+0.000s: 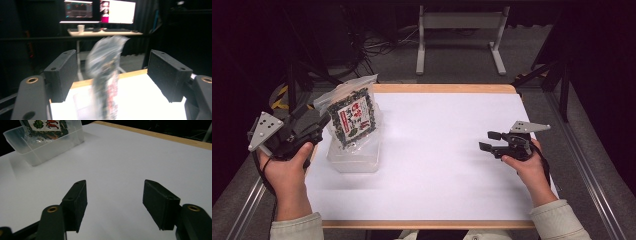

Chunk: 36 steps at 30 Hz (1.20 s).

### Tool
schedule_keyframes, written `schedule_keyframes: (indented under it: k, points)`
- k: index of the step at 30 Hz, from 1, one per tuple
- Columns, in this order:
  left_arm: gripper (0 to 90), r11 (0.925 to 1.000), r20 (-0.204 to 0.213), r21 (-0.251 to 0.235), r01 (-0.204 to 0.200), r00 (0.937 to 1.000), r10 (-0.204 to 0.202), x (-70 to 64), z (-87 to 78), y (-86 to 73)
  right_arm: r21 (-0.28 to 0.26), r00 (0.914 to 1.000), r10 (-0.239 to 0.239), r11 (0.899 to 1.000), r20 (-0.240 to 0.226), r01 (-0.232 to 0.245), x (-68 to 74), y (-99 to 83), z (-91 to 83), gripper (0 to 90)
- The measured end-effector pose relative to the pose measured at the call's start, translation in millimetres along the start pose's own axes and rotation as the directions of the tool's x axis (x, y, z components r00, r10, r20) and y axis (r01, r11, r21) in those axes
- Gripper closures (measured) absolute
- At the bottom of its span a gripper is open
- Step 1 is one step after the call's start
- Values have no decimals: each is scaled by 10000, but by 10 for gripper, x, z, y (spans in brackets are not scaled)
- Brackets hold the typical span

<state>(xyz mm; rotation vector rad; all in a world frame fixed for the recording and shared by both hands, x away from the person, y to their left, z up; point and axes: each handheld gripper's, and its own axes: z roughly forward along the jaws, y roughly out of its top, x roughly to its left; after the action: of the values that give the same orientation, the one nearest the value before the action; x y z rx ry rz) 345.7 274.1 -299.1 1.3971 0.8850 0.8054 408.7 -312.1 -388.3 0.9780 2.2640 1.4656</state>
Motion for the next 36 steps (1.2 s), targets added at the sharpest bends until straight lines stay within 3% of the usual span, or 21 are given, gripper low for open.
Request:
schedule_keyframes:
  k: [3, 6, 8, 11, 15, 20, 23, 28, 29, 31, 32, 35, 36]
  points:
    - [261, 9998, 649, -31, -179, 9977, 181, -185, 4, 93, 26, 10000, -7, 10000, 10, 7, 0, -3, -1, 365]
    - [265, 9995, 1521, 175, -270, 9881, 240, -380, 73, 134, 53, 10000, 11, 10000, 41, -11, -4, -9, -17, 364]
    - [261, 9985, 2037, 430, -340, 9787, 246, -514, 147, 135, 34, 10000, -9, 10000, 61, 9, -6, -12, -33, 364]
    - [252, 9966, 2447, 618, -539, 9689, 372, -650, 237, 116, -23, 10000, -9, 10000, 74, 9, -2, -12, -57, 364]
    - [250, 9941, 3253, 989, -456, 9455, 110, -826, 438, -7, -27, 10000, -15, 10000, 66, 15, 7, -25, -86, 363]
    - [219, 9885, 3805, 1418, -530, 9248, -50, -959, 646, -176, -86, 9999, -65, 9999, 117, 66, 7, -50, -136, 360]
    - [213, 9804, 4199, 1893, -547, 9070, -305, -1065, 794, -331, -102, 9998, -103, 9999, 140, 105, 15, -73, -163, 359]
    - [213, 9703, 4657, 2342, -613, 8831, -566, -1192, 979, -556, -174, 9998, -171, 9997, 141, 173, 25, -118, -209, 352]
    - [213, 9643, 4717, 2551, -717, 8797, -593, -1222, 1026, -631, -224, 9998, -158, 9996, 136, 161, 25, -131, -222, 351]
    - [218, 9550, 4694, 2841, -858, 8809, -605, -1260, 1082, -733, -262, 9998, -131, 9996, 141, 134, 24, -158, -239, 350]
    - [219, 9505, 4747, 2936, -1019, 8786, -524, -1277, 1118, -791, -266, 9998, -134, 9996, 133, 138, 22, -171, -245, 350]
    - [219, 9388, 4911, 3304, -971, 8671, -832, -1343, 1207, -971, -239, 9998, -117, 9996, 133, 120, 20, -216, -265, 349]
    - [219, 9369, 4894, 3346, -1009, 8683, -813, -1350, 1223, -1006, -236, 9998, -138, 9996, 141, 141, 18, -230, -272, 348]
